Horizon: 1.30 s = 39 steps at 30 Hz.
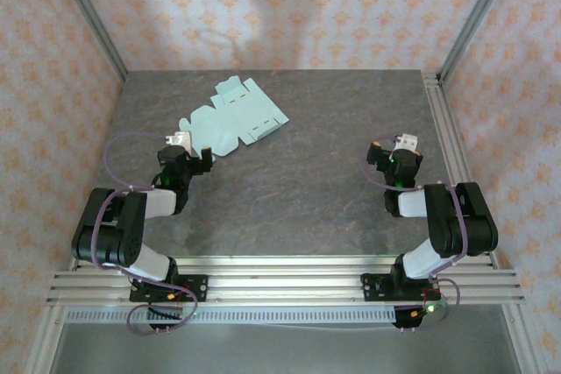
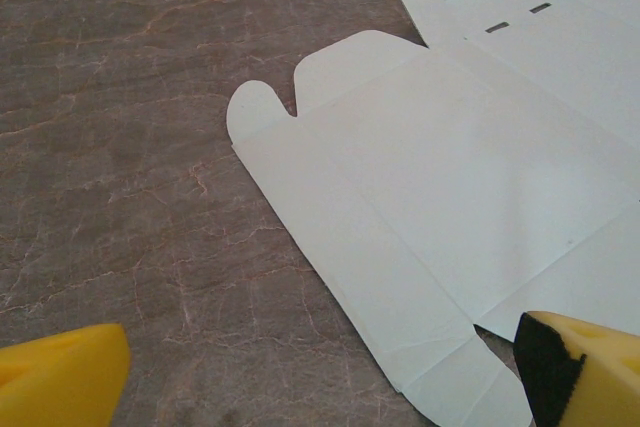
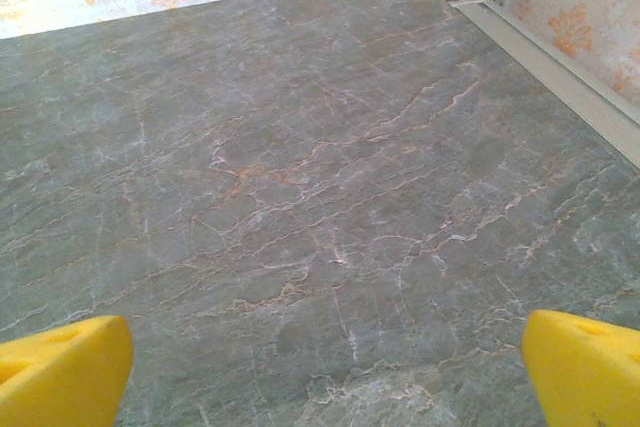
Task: Fold the paper box
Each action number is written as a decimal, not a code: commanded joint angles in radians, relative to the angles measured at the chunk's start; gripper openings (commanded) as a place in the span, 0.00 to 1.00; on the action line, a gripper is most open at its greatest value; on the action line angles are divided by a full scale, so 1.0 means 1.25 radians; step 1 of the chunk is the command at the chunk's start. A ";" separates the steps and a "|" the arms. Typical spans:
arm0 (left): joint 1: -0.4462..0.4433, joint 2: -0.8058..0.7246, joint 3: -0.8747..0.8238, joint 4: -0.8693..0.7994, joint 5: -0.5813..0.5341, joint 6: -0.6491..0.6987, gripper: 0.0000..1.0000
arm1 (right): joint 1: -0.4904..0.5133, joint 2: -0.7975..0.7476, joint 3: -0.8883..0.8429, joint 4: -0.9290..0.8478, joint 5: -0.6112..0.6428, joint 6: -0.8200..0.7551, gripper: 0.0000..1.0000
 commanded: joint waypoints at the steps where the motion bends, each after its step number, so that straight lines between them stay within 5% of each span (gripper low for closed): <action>1: -0.018 -0.058 0.049 -0.082 -0.047 0.025 1.00 | -0.003 -0.047 0.007 -0.024 0.030 0.015 0.99; 8: -0.062 -0.166 0.147 -0.293 -0.092 -0.004 1.00 | 0.016 -0.242 0.074 -0.325 0.035 0.067 0.99; 13: -0.070 -0.083 0.330 -0.494 -0.054 -0.221 1.00 | 0.076 -0.287 0.160 -0.545 0.023 0.104 0.99; 19: -0.111 0.133 0.567 -0.635 0.013 -0.348 1.00 | 0.166 -0.329 0.175 -0.612 -0.104 0.147 0.99; 25: -0.133 0.359 0.808 -0.794 0.051 -0.404 0.99 | 0.240 -0.320 0.164 -0.592 -0.119 0.200 0.99; 32: -0.149 0.530 0.988 -0.916 0.123 -0.395 0.82 | 0.249 -0.297 0.159 -0.561 -0.107 0.217 0.99; 39: -0.155 0.584 1.011 -0.983 0.179 -0.337 0.64 | 0.248 -0.295 0.175 -0.572 -0.108 0.226 0.99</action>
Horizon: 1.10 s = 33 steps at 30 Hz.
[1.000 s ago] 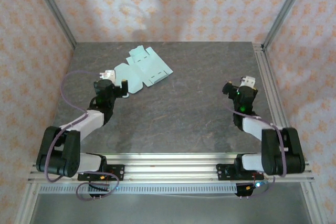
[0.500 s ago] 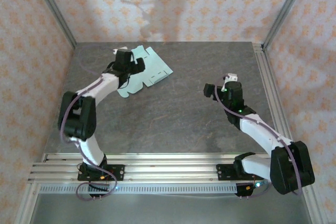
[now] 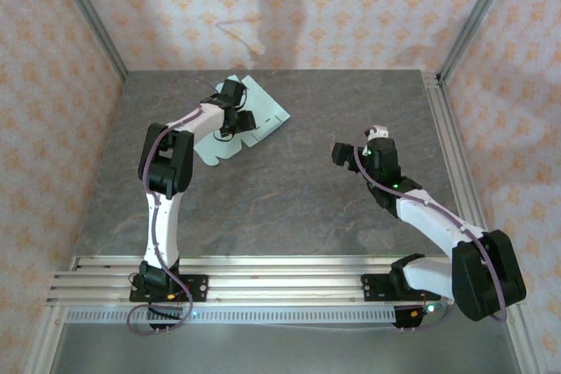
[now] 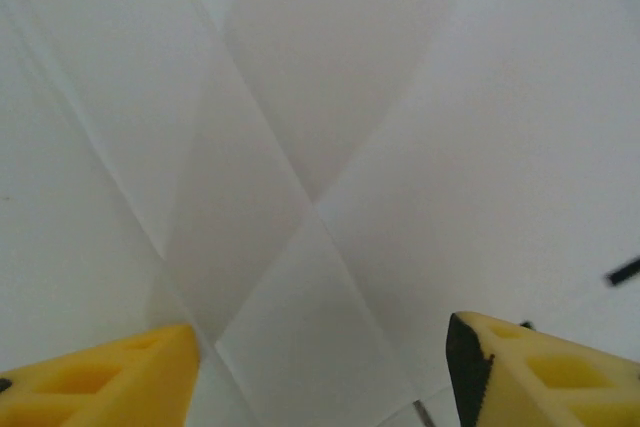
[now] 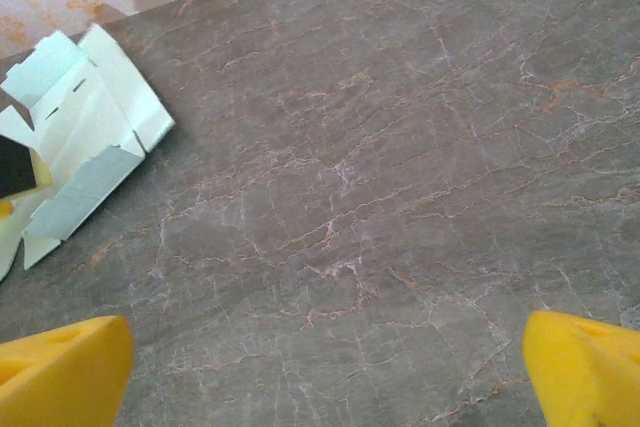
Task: Fold the paper box
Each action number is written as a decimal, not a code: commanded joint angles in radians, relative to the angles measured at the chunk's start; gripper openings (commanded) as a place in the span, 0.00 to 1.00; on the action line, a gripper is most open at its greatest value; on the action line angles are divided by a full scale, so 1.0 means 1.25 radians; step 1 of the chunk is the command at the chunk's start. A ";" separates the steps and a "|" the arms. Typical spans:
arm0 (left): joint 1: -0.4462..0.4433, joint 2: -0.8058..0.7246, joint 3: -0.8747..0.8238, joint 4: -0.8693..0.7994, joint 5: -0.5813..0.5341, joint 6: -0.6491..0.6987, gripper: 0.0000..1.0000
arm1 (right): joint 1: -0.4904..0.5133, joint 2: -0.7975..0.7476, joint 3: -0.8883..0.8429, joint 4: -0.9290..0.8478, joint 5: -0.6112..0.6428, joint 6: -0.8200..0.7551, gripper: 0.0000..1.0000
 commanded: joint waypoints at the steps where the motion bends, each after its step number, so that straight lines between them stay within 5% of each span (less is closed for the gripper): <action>1: -0.008 0.007 0.003 -0.076 0.052 0.036 0.64 | 0.003 0.004 0.017 0.005 0.002 0.018 0.99; 17: -0.036 -0.178 -0.304 -0.014 0.228 0.054 0.63 | 0.003 0.072 0.115 -0.022 -0.099 0.079 0.99; 33: -0.089 -0.422 -0.572 0.030 0.279 0.035 0.64 | 0.006 0.330 0.263 0.029 -0.529 0.103 0.99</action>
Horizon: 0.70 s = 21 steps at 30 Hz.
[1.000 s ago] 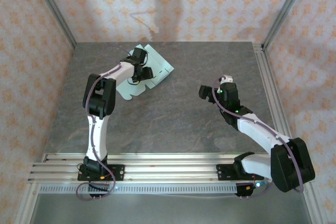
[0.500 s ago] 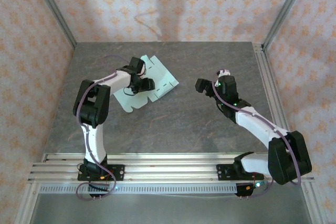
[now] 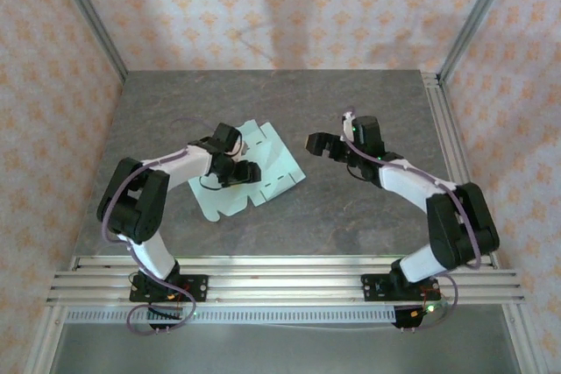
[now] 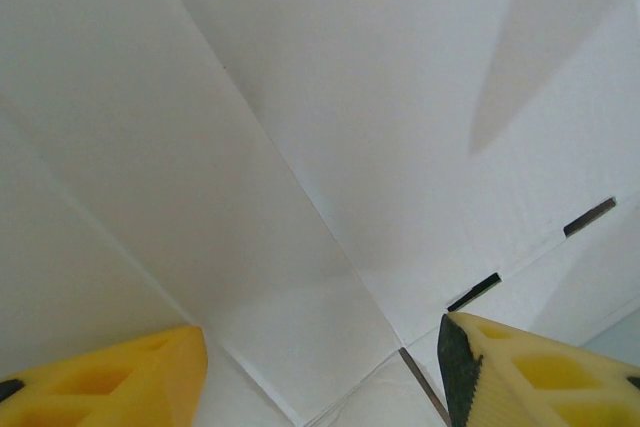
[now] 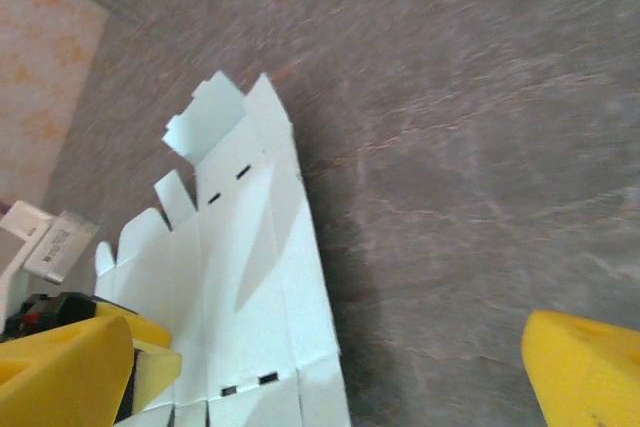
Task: Fold the paper box
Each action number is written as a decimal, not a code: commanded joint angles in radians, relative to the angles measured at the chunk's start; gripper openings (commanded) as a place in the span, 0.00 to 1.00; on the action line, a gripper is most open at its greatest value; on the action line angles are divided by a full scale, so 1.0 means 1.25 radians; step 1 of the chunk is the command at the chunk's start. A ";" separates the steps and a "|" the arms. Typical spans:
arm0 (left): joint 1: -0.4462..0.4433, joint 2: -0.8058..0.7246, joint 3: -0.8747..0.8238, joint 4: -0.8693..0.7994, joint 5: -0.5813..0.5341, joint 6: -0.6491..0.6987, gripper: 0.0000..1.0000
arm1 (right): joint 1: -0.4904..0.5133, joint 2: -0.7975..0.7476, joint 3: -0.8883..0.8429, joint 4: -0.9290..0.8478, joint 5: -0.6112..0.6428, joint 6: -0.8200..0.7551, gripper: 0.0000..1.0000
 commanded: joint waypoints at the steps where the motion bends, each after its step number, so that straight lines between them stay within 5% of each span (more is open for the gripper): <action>1: 0.000 -0.022 -0.015 -0.020 0.017 0.004 0.63 | 0.009 0.077 0.069 0.029 -0.147 0.015 0.99; 10: -0.001 -0.021 -0.009 -0.024 0.017 0.019 0.64 | 0.043 0.246 0.190 0.005 -0.162 -0.011 0.89; 18: -0.001 -0.021 -0.011 -0.028 0.015 0.025 0.65 | 0.054 0.352 0.234 0.032 -0.179 -0.002 0.61; 21: -0.001 -0.017 -0.013 -0.032 0.014 0.029 0.65 | 0.054 0.377 0.229 0.070 -0.186 0.021 0.58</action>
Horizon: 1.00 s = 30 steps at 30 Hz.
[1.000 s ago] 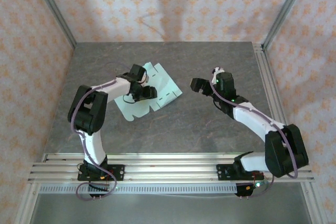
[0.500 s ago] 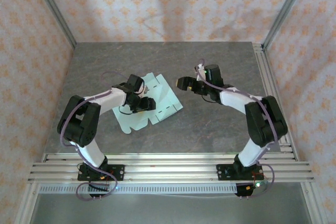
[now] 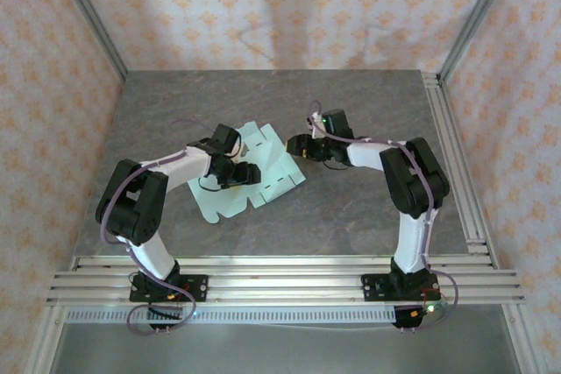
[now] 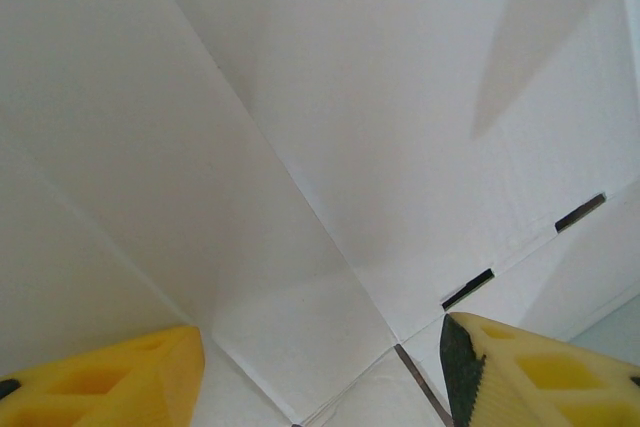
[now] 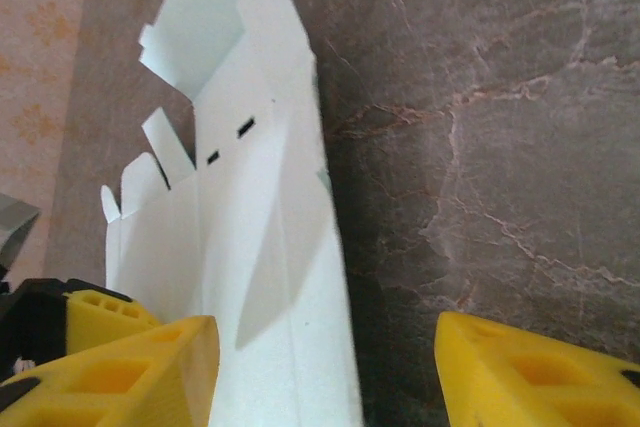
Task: Fold the paper box
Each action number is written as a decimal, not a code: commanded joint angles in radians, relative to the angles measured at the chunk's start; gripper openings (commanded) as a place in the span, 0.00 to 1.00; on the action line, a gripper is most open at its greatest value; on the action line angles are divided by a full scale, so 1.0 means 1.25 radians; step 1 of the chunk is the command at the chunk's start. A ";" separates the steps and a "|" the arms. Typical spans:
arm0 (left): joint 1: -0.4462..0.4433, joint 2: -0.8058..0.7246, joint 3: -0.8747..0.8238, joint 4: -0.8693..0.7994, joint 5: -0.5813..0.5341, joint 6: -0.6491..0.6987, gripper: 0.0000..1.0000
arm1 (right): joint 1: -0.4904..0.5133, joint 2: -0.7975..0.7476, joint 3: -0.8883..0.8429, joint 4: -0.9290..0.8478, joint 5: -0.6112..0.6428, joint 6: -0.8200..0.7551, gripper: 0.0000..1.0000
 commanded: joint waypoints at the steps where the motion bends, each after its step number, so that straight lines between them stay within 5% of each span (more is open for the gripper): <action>1: 0.000 -0.011 -0.008 -0.029 0.005 0.019 0.65 | 0.007 0.027 0.011 0.064 -0.024 0.022 0.57; 13: 0.000 -0.004 -0.010 -0.022 0.014 0.017 0.66 | 0.011 0.060 -0.037 0.191 -0.111 0.080 0.31; 16: 0.000 -0.002 -0.009 -0.022 0.014 0.017 0.66 | 0.014 0.060 -0.050 0.196 -0.112 0.073 0.17; 21: 0.000 -0.003 -0.010 -0.022 0.014 0.017 0.66 | 0.018 0.056 -0.069 0.209 -0.131 0.075 0.17; 25: -0.001 -0.003 -0.011 -0.022 0.014 0.015 0.66 | 0.021 0.042 -0.094 0.215 -0.128 0.066 0.31; 30: -0.001 -0.005 -0.012 -0.023 0.013 0.015 0.66 | 0.022 0.015 -0.135 0.215 -0.088 0.044 0.15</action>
